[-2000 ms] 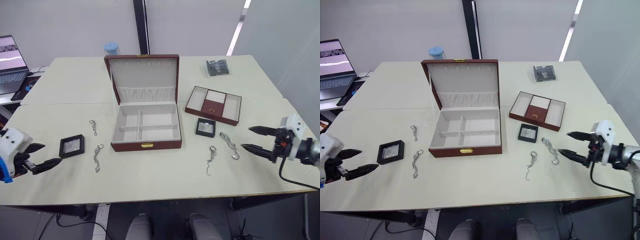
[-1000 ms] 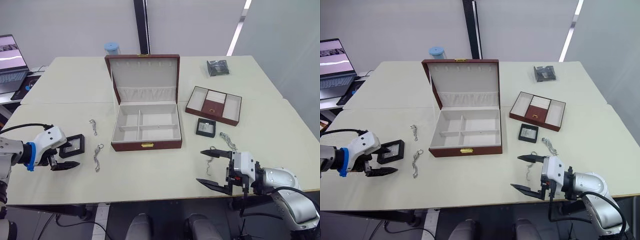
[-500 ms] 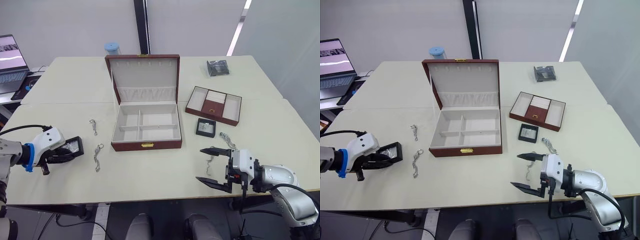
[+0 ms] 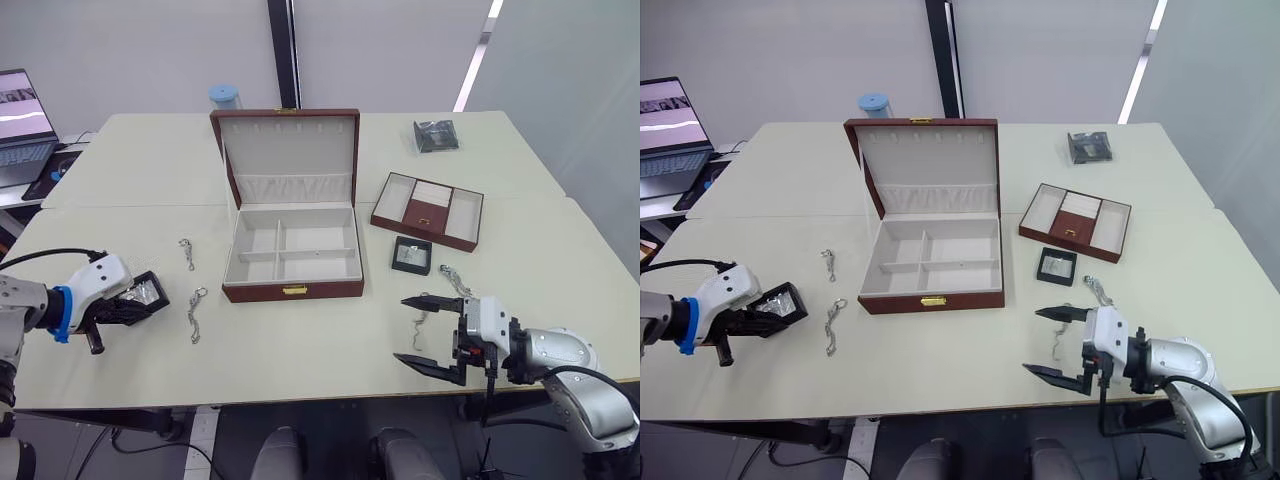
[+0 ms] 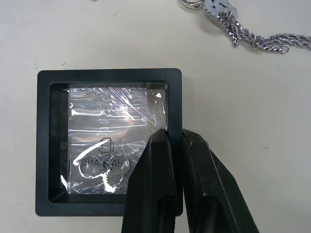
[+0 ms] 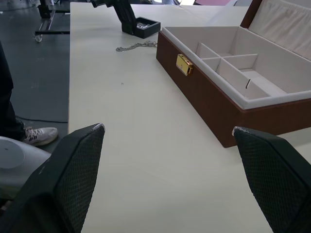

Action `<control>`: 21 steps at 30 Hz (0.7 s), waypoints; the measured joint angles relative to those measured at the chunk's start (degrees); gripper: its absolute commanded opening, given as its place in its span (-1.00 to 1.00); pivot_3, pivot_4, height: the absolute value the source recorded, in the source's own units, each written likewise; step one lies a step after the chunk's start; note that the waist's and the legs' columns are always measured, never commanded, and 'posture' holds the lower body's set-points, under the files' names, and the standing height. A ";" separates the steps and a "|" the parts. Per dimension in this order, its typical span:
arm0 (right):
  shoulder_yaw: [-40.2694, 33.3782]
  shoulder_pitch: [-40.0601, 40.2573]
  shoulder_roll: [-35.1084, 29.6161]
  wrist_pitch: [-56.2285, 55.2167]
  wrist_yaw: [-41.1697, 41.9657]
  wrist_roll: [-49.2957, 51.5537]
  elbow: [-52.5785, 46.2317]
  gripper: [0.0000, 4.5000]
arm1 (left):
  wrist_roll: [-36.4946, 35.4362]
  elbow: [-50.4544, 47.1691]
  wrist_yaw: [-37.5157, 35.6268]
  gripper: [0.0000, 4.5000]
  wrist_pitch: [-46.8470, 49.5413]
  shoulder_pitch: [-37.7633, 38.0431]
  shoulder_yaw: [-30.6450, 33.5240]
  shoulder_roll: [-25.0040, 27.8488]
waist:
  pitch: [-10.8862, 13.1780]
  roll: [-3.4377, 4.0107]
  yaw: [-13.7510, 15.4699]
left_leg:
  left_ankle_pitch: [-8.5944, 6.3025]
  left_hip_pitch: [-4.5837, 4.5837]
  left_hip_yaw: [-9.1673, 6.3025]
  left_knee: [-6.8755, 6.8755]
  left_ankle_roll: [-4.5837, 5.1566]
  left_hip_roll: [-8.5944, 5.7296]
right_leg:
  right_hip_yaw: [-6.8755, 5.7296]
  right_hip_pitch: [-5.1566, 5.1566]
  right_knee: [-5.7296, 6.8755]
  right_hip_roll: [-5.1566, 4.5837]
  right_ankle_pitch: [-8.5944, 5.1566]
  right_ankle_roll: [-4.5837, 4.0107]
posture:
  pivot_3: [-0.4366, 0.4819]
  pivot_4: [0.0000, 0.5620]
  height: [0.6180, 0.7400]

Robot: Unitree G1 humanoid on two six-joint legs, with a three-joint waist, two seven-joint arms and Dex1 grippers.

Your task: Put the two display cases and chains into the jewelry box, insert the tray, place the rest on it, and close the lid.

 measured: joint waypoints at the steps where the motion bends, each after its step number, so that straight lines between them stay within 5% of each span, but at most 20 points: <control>1: -0.22 -0.12 -0.05 0.70 -0.21 0.71 -0.37 1.00 | -0.20 -1.99 -0.37 -0.99 1.52 0.13 0.02 0.35 | 0.00 0.00 0.01 | 0.00 -0.02 -0.02 0.01 0.00 0.00 | 0.00 0.01 0.00 0.00 0.00 0.00 | -0.05 -0.47 1.00; 9: -4.50 0.62 -1.10 8.50 -4.20 7.22 -6.84 1.00 | -4.45 -21.53 -4.23 -0.99 18.88 -0.96 0.06 3.90 | 0.00 -0.01 0.01 | 0.00 -0.02 -0.09 0.05 0.00 -0.01 | 0.05 0.08 0.00 0.00 0.00 0.00 | -0.05 -0.47 1.00; 14: -6.51 1.46 -1.22 12.10 -7.18 9.08 -10.03 1.00 | -5.40 -27.86 -6.95 -0.99 25.15 -8.91 -3.33 3.85 | 0.00 -0.02 0.06 | 0.00 -0.04 -0.10 0.08 0.00 -0.05 | 0.04 0.08 -0.02 0.06 0.00 0.01 | -0.05 -0.47 1.00; 21: -9.17 4.99 -0.90 15.39 -13.97 8.91 -13.40 1.00 | -2.97 -26.42 -9.09 -0.99 25.44 -23.35 -12.62 -4.07 | 0.01 -0.02 0.43 | 0.00 -0.12 -0.11 0.30 0.00 -0.07 | 0.04 0.10 -0.01 0.11 -0.01 0.01 | -0.05 -0.47 1.00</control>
